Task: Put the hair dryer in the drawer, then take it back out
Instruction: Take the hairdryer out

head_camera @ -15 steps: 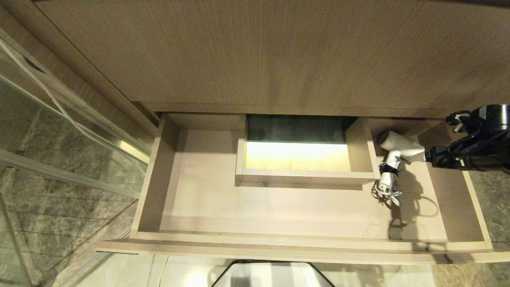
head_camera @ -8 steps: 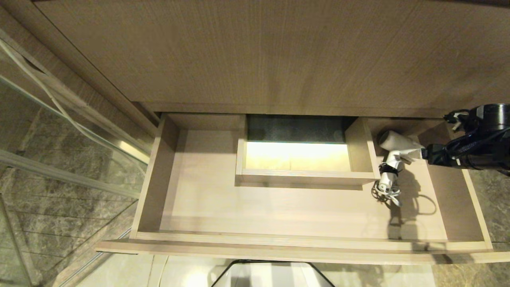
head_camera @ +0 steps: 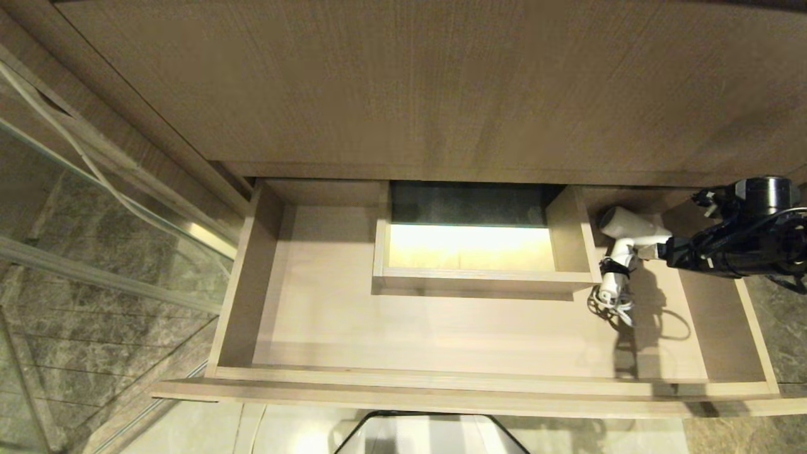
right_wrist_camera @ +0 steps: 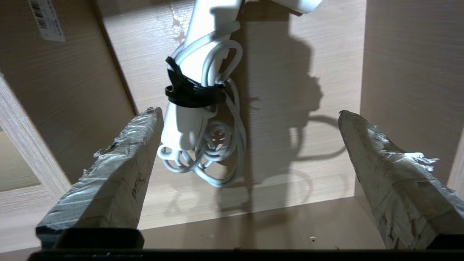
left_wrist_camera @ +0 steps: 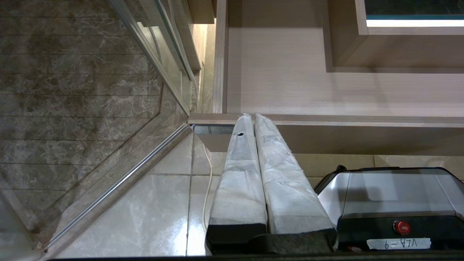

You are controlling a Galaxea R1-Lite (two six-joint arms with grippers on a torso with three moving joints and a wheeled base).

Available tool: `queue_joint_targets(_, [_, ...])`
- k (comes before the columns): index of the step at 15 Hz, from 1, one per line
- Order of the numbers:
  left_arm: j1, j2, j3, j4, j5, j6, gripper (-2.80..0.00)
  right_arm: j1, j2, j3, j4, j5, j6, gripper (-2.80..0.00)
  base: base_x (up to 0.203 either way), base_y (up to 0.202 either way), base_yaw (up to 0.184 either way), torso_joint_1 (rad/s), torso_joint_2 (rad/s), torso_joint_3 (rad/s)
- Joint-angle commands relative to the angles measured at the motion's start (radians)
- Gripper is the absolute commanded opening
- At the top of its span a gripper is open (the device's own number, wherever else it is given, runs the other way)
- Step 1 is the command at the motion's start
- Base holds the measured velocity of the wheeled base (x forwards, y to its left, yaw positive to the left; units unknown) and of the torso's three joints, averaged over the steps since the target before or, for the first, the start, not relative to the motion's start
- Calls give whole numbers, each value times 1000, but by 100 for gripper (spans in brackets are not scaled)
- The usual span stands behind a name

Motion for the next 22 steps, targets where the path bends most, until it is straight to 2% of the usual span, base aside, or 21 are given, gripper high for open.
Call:
queue_joint_targets(1, [0,0,0,-1,0,0,-280,0,76,-51,-2,1,4,0,0,0,0,0,0,0])
queue_joint_targets(7, [0,0,0,-1,0,0,-280,0,84,-62,-2,1,6,0,0,0,0,0,0,0])
queue_joint_targets(12, [0,0,2,-1,0,0,-280,28,233,-209,-3,4,64,0,0,0,0,0,0,0])
queue_joint_targets(22, [0,0,2,-1,0,0,-280,48,308,-277,-25,3,64,0,0,0,0,0,0,0])
